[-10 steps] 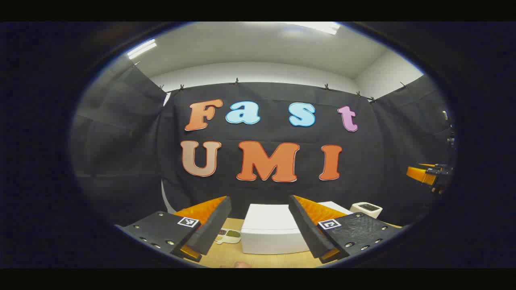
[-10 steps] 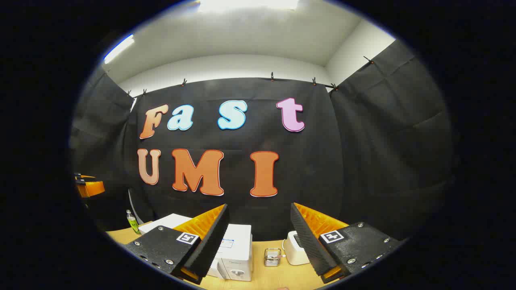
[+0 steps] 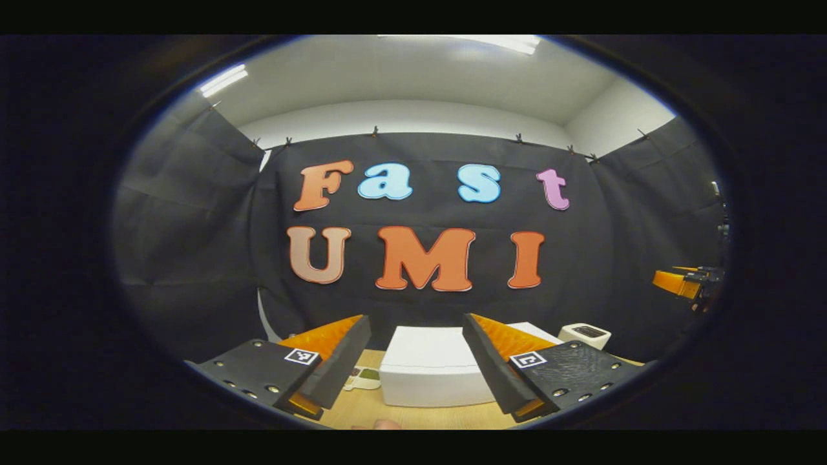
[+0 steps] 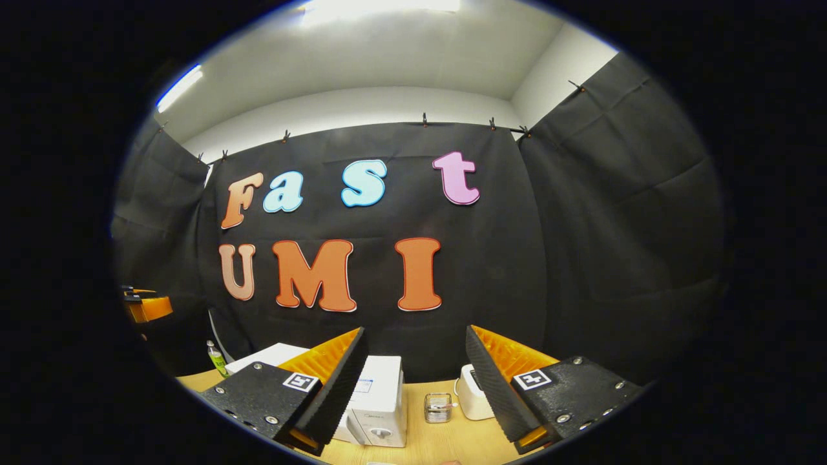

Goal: Open the microwave oven with the left hand, put the food in, and close the microwave oven.

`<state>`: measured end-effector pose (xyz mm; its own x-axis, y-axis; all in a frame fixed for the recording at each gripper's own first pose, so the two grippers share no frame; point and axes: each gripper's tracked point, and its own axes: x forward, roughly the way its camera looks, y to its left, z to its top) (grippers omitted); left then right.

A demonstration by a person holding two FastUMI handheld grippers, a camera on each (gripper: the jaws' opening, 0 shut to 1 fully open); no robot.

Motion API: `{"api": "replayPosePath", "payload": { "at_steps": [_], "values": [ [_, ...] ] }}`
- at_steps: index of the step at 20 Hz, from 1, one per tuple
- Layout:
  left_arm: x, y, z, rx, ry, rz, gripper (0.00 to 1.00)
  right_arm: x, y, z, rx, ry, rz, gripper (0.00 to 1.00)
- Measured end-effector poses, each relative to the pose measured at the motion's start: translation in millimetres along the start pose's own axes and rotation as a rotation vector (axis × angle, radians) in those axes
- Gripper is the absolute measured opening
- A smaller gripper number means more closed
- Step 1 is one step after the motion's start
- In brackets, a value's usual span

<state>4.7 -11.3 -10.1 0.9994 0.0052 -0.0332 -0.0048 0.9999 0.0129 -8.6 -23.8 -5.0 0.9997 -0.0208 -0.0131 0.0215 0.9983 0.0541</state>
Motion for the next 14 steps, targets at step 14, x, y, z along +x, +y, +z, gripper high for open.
{"api": "replayPosePath", "payload": {
  "at_steps": [14],
  "values": [
    [11,-54,-19,-0.005,0.028,-0.094,0.92,-3,-15,8,-0.011,-0.018,-0.028,0.94]
  ]
}}
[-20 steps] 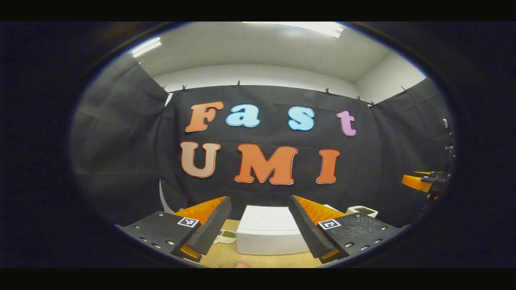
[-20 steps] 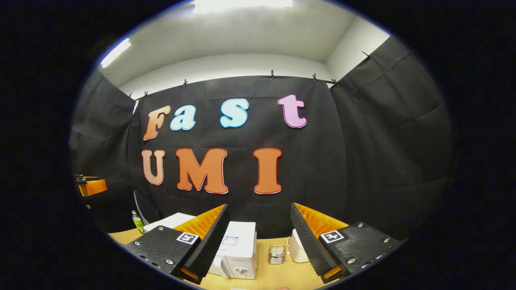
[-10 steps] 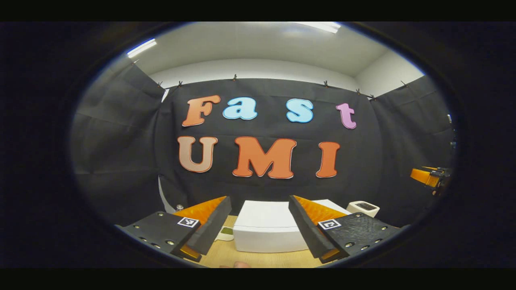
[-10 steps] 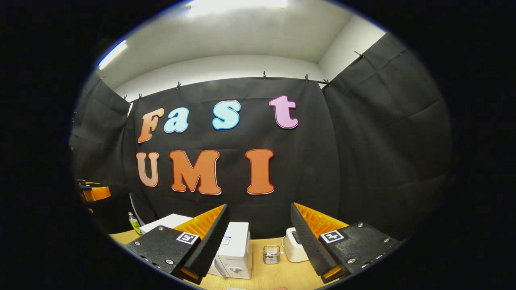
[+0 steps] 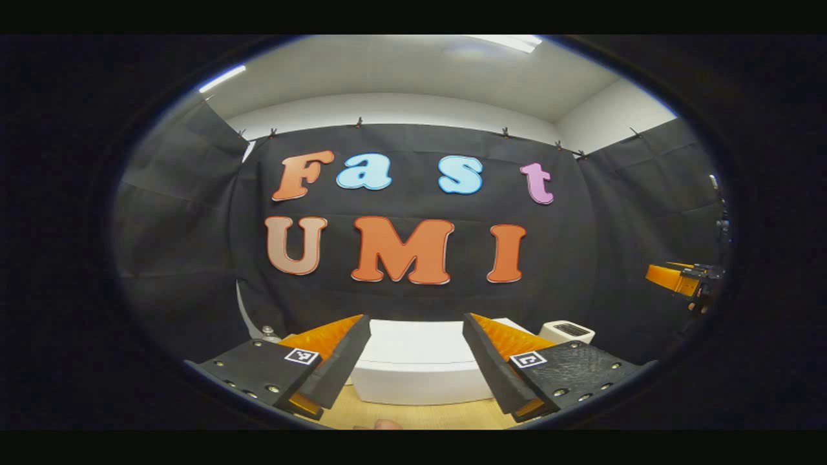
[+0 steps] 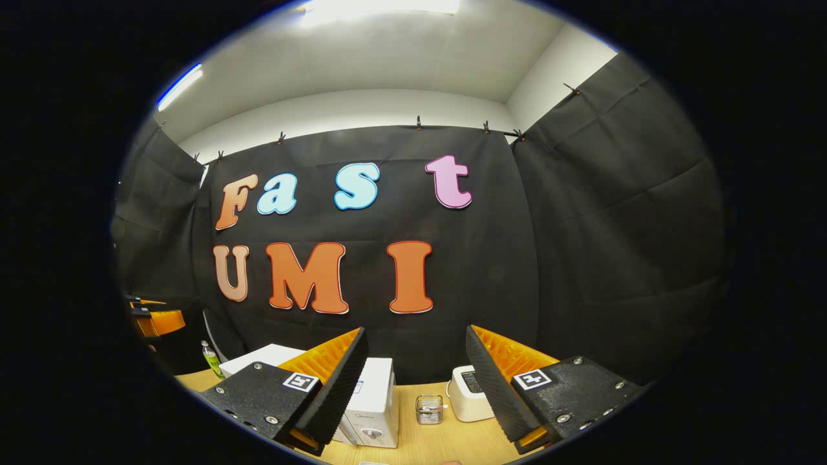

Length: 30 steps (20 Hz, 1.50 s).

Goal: Open the microwave oven with the left hand, put the food in, and close the microwave oven.

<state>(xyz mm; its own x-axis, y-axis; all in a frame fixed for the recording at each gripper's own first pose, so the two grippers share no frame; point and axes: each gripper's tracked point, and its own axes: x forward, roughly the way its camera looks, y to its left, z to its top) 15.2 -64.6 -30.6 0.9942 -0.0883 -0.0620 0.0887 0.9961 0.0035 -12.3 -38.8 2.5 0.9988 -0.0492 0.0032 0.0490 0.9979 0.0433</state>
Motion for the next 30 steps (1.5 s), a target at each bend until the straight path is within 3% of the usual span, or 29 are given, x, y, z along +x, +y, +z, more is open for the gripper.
{"api": "replayPosePath", "payload": {
  "at_steps": [6,10,15,21,25,30],
  "values": [
    [12,-55,-55,-0.035,0.039,-0.081,0.91,-3,-2,2,-0.009,-0.002,-0.004,0.94],
    [20,-98,-100,0.037,0.048,-0.134,0.91,-5,-10,1,-0.015,-0.003,-0.020,0.94],
    [23,-161,-165,0.039,0.107,-0.211,0.91,-8,-21,-5,-0.022,0.001,-0.039,0.94],
    [44,-185,-242,0.016,0.173,-0.177,0.91,-13,-36,-15,-0.027,0.015,-0.050,0.94],
    [63,-179,-287,0.019,0.226,-0.098,0.91,-15,-43,-22,-0.028,0.028,-0.058,0.94],
    [80,-179,-308,0.041,0.202,-0.060,0.93,-12,-50,-33,-0.042,0.049,-0.067,0.94]
  ]
}}
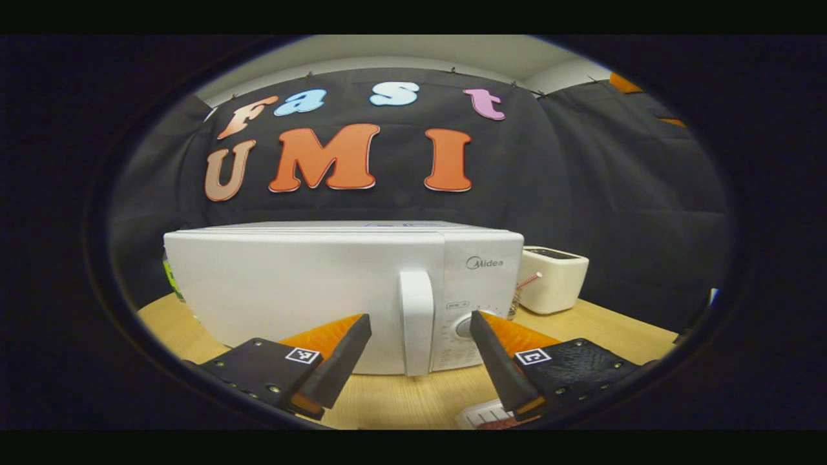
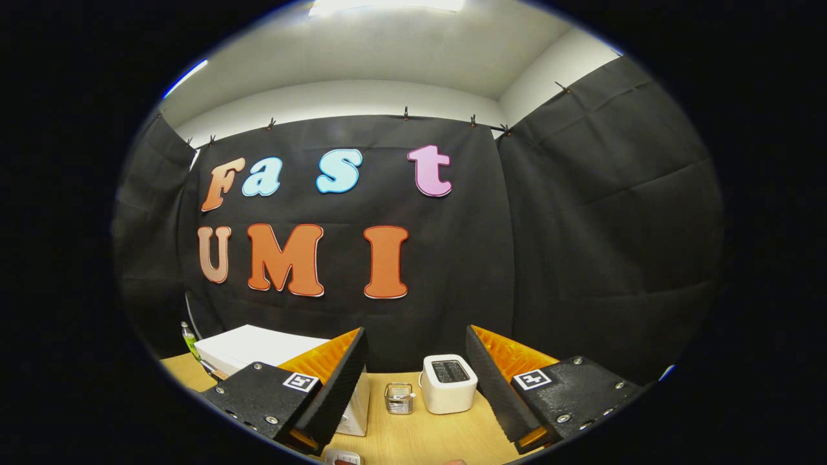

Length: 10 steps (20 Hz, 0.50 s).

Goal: Open the microwave oven with the left hand, put the food in, and close the microwave oven.

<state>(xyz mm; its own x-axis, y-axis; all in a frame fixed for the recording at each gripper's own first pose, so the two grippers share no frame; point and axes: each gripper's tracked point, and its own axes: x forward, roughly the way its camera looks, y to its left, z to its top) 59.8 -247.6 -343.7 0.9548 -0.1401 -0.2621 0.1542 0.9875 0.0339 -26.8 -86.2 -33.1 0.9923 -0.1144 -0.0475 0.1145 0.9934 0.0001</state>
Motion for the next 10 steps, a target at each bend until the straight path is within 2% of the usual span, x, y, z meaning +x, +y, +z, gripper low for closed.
{"api": "replayPosePath", "payload": {
  "at_steps": [1,2,3,5,7,8,9,10],
  "values": [
    [4,-4,-2,-0.011,-0.004,-0.017,0.81,0,-1,-2,0.003,0.003,0.001,0.94],
    [6,-10,-6,-0.022,-0.003,-0.037,0.75,1,0,-3,0.002,0.005,0.001,0.94],
    [10,-5,-6,-0.012,-0.007,-0.005,0.70,2,0,-5,0.000,0.008,0.001,0.94],
    [19,7,-11,0.006,0.003,0.021,0.37,2,-1,-8,-0.006,0.012,0.001,0.94],
    [8,2,-8,-0.019,-0.006,-0.001,0.20,1,1,-9,-0.005,0.014,0.007,0.94],
    [8,2,-10,-0.035,-0.005,-0.019,0.22,0,2,-10,-0.006,0.014,0.010,0.94],
    [6,1,-12,-0.041,0.008,-0.038,0.13,-1,2,-11,-0.006,0.013,0.013,0.94],
    [4,1,-13,-0.048,0.015,-0.053,0.13,-1,3,-10,-0.006,0.012,0.013,0.94]
  ]
}}
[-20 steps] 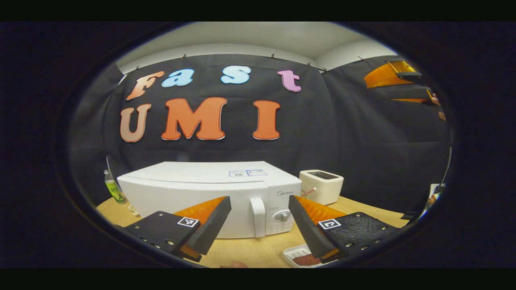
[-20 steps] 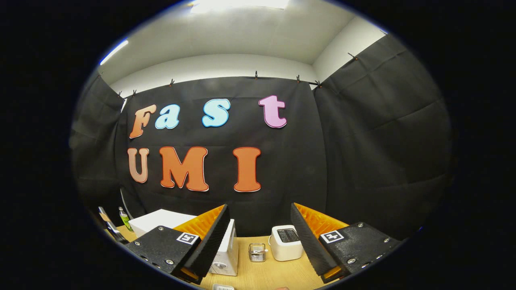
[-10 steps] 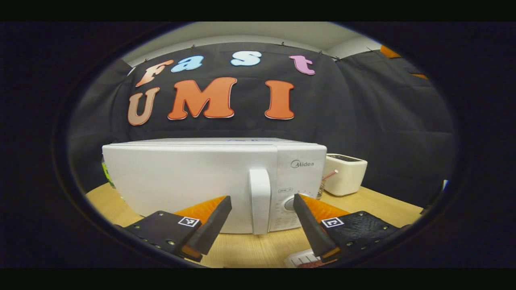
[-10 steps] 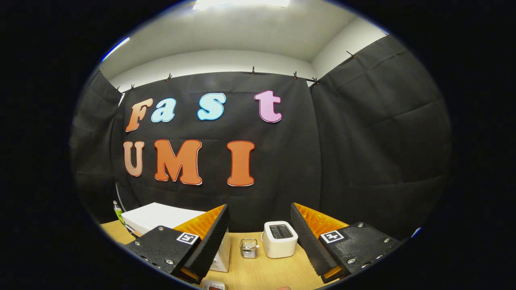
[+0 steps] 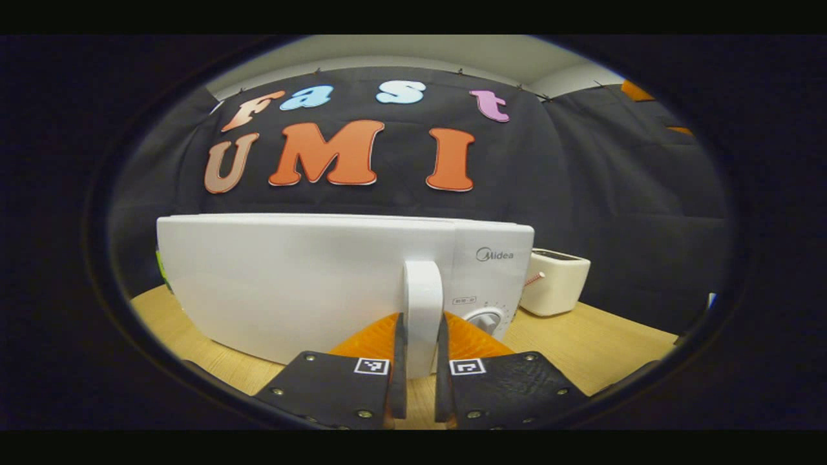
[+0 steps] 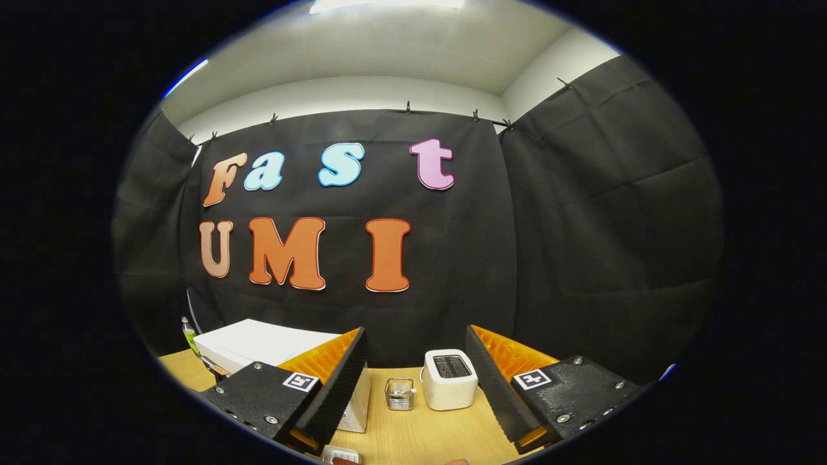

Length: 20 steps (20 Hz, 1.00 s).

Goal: Open the microwave oven with the left hand, put the food in, and close the microwave oven.

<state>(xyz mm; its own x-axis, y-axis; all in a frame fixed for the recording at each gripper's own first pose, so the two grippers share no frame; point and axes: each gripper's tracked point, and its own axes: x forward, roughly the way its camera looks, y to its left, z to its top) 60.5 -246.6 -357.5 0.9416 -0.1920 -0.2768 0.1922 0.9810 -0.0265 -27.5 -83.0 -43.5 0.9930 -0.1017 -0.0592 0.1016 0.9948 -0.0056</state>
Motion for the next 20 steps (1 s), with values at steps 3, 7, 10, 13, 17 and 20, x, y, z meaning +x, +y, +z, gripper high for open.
{"api": "replayPosePath", "payload": {
  "at_steps": [3,7,10,13,17,20],
  "values": [
    [-5,0,0,-0.006,0.008,-0.020,0.15,-1,1,-1,-0.007,-0.008,0.004,0.94],
    [-38,-3,1,0.019,-0.018,-0.055,0.09,-1,2,-4,-0.005,-0.005,0.014,0.94],
    [-76,-1,-3,0.013,-0.024,-0.149,0.09,-1,7,-7,0.009,-0.006,0.025,0.94],
    [-115,8,-5,0.020,-0.009,-0.218,0.09,-4,15,-8,0.032,-0.002,0.040,0.94],
    [-166,25,-8,0.027,0.006,-0.275,0.10,-10,32,0,0.043,-0.017,0.068,0.94],
    [-197,45,-7,0.030,0.000,-0.276,0.05,-15,50,3,0.034,-0.022,0.096,0.94]
  ]
}}
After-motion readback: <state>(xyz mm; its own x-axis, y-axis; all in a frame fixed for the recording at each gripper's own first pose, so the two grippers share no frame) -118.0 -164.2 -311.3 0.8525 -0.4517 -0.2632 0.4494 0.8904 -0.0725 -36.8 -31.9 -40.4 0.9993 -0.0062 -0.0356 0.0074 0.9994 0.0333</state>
